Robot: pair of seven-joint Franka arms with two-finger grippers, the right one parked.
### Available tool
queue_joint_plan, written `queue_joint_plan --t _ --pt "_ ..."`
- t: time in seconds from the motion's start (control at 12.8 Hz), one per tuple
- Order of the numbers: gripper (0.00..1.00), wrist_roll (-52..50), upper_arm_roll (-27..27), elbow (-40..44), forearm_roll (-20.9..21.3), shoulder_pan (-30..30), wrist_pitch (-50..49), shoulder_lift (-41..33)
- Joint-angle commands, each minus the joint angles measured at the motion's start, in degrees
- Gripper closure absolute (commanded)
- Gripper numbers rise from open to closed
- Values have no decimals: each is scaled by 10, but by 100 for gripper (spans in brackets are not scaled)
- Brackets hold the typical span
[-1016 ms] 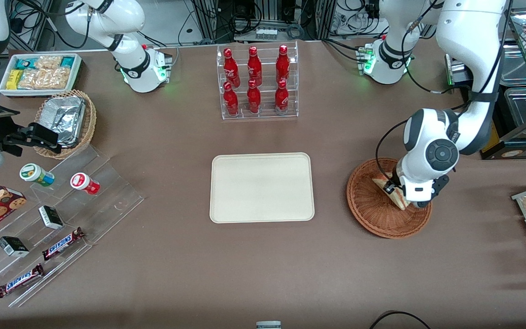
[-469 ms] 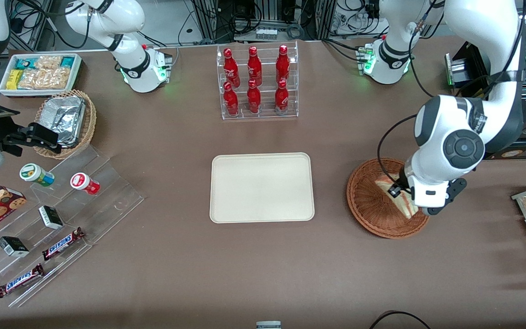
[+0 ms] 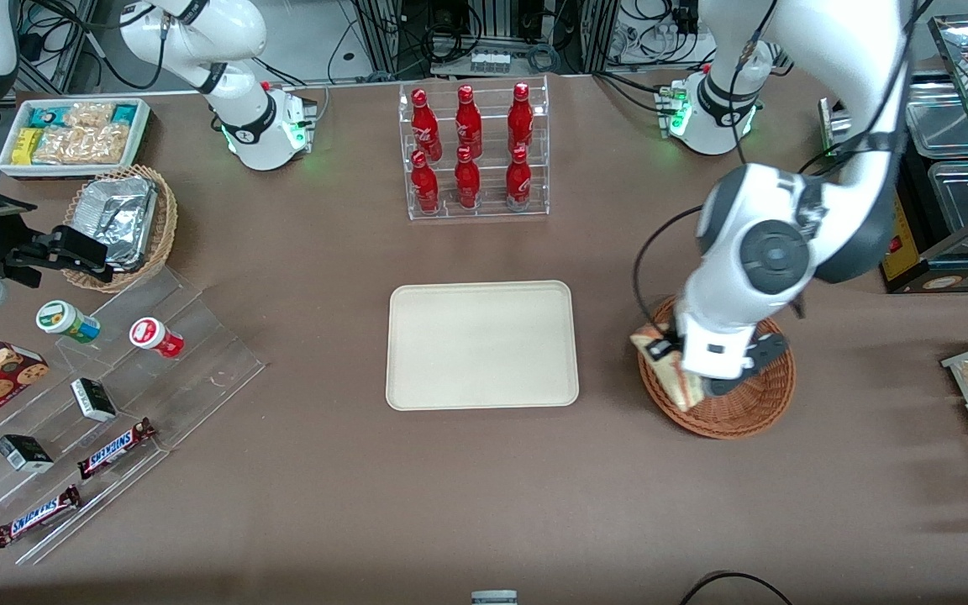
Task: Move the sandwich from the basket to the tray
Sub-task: 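Lift the sandwich and carry it with the left gripper toward the tray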
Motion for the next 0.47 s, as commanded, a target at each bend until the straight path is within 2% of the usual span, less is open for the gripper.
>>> queue_joint_plan --t 0.0,0.39 --pt "100 2 6 84 -2 -35 -16 55" --pt "100 32 -8 95 -2 -76 -13 88"
